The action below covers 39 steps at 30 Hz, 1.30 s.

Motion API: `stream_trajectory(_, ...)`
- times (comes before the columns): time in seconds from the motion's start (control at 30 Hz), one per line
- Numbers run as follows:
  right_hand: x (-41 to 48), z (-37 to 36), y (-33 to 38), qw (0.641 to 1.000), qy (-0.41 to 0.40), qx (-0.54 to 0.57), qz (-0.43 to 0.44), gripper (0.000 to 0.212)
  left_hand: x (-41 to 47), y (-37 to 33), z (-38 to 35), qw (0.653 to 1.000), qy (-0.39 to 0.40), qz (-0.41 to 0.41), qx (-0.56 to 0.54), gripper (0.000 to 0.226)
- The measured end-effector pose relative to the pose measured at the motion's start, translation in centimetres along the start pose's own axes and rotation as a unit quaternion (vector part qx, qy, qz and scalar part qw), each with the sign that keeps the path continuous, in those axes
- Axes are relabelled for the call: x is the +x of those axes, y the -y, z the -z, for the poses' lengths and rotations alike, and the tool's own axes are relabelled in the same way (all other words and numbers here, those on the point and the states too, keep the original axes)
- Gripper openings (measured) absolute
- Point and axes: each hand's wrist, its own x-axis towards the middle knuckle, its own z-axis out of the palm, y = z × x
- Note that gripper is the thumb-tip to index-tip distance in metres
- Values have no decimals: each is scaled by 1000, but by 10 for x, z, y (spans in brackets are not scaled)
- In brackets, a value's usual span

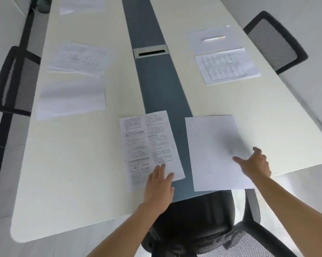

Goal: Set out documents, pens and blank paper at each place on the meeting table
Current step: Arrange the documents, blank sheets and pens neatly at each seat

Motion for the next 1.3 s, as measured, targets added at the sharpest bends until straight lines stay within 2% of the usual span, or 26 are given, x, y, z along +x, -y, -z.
stream_trajectory(0.1,7,-2,-20,997,34,56,-29,63,5,-8,-11,999,35,-8,36,47)
stream_trajectory(0.2,9,-1,-20,994,26,109,-18,39,6,-8,-15,997,39,-10,59,48)
stream_trajectory(0.33,11,11,0,984,-1,170,57,17,9,-11,-10,996,43,-12,78,45)
stream_trajectory(0.4,12,16,16,974,14,202,99,10,12,-20,-6,997,25,-17,77,44)
stream_trajectory(0.47,16,18,29,967,51,230,95,10,19,-36,-2,996,7,-53,77,48)
stream_trajectory(0.57,27,11,35,958,98,268,30,15,33,-62,-2,985,29,-128,116,54)
stream_trajectory(0.67,37,-1,19,974,95,200,42,29,46,-74,-11,970,76,-150,175,57)
stream_trajectory(0.77,37,-6,-1,991,49,48,113,19,50,-73,-16,964,94,-153,195,56)
stream_trajectory(0.83,40,-11,-7,992,22,12,126,30,51,-71,-17,963,93,-160,196,56)
stream_trajectory(0.97,58,-7,-7,995,-8,40,94,28,55,-71,-15,966,94,-163,175,56)
stream_trajectory(1.03,62,8,-3,991,-63,75,93,28,59,-76,-15,968,94,-162,165,57)
stream_trajectory(1.1,59,22,9,977,-116,121,134,27,64,-81,-14,971,88,-159,158,58)
stream_trajectory(1.17,48,27,31,967,-99,131,192,25,67,-85,-14,972,81,-159,153,58)
stream_trajectory(1.3,26,-1,76,960,6,67,273,27,67,-86,-15,973,72,-157,155,59)
